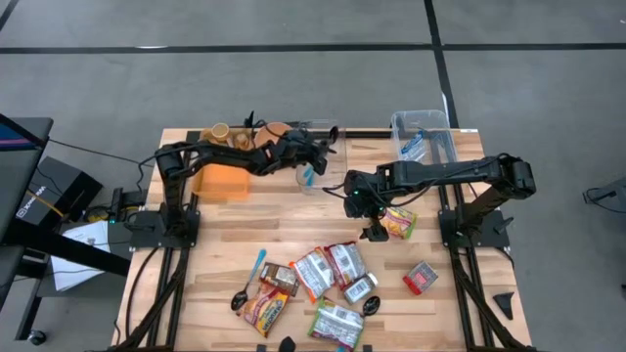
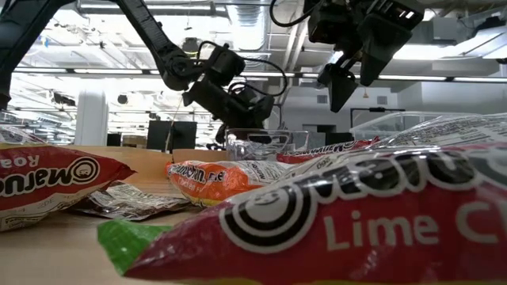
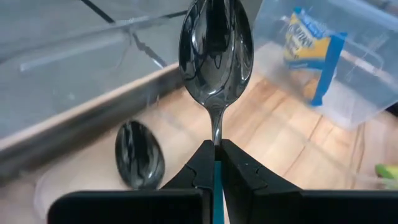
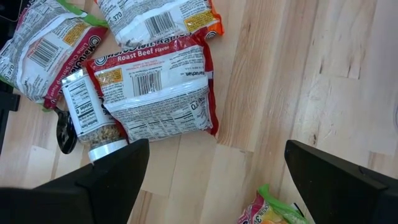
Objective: Pick & Place Food Item
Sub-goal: Put the blue spoon into the transparent bin
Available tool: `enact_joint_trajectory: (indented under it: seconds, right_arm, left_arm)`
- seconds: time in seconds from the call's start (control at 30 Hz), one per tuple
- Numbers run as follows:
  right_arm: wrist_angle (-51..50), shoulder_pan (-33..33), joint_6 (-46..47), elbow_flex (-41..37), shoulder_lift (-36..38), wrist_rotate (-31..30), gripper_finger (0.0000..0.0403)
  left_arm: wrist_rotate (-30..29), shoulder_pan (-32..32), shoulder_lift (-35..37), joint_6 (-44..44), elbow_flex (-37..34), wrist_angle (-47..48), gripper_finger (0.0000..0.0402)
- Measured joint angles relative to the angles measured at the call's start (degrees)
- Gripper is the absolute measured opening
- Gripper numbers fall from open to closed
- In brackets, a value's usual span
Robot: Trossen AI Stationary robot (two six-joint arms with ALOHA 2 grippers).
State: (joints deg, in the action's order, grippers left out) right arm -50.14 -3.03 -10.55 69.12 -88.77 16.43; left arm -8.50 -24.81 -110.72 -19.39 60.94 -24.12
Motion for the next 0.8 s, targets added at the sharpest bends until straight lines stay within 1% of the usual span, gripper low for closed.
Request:
enact_joint_trajectory:
  seconds: [0.1,0.4,0.63,0.8]
  right_arm:
    - [0.01,0.0,-0.12,0.0,0.0,0.0,0.037]
    - [0.23,0.0,-0.4,0.0,0.0,0.0,0.037]
    - [0.25,0.0,-0.42,0.0,0.0,0.0,0.037]
    - [0.25,0.0,-0.55,0.0,0.0,0.0,0.037]
  left_arm:
    - [-0.25,0.1,0.0,-0.38,-1.04,-0.07,0.0005]
    - [-0.49,0.12,0.09,-0.12,-1.04,-0.83,0.0007]
    - [-0.49,0.12,0.09,-0.03,-1.04,-0.87,0.0024]
    - [-0.49,0.12,0.08,0.01,-1.04,-1.27,0.0028]
